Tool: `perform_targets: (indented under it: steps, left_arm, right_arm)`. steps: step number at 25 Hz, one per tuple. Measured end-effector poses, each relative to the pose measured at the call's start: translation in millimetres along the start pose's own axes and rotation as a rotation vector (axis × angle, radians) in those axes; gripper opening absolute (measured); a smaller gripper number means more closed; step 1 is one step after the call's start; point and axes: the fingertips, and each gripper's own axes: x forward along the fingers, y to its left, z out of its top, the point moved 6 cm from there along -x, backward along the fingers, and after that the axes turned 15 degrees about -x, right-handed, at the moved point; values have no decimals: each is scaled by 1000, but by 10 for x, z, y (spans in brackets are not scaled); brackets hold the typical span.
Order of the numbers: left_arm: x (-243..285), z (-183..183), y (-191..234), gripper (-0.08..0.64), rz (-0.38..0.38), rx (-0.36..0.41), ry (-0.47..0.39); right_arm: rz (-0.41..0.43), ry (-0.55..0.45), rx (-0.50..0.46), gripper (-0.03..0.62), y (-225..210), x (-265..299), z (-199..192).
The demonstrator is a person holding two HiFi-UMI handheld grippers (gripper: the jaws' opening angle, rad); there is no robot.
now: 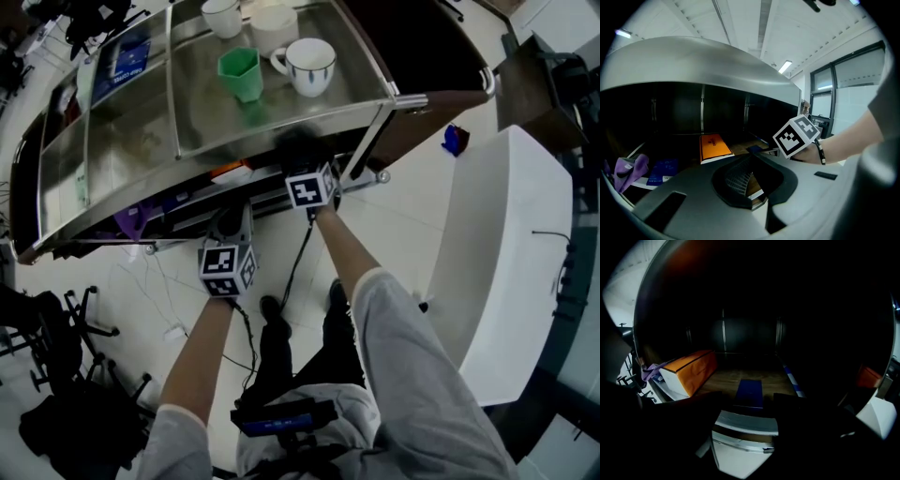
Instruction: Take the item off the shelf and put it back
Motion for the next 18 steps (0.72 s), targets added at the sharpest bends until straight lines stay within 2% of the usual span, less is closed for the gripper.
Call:
perform_targets:
  steps: [15, 17, 18]
  left_arm:
    - [35, 23, 39, 8, 10, 3, -3]
    - [18, 18, 49, 8, 14, 2, -3]
    - [9, 16, 51, 8, 15, 0, -4]
  right_arm:
    - [-4, 58, -20, 351, 23, 217, -104]
    - [-7, 49, -29, 321, 35, 204, -69]
    - [-12, 44, -34, 254, 33, 185, -42]
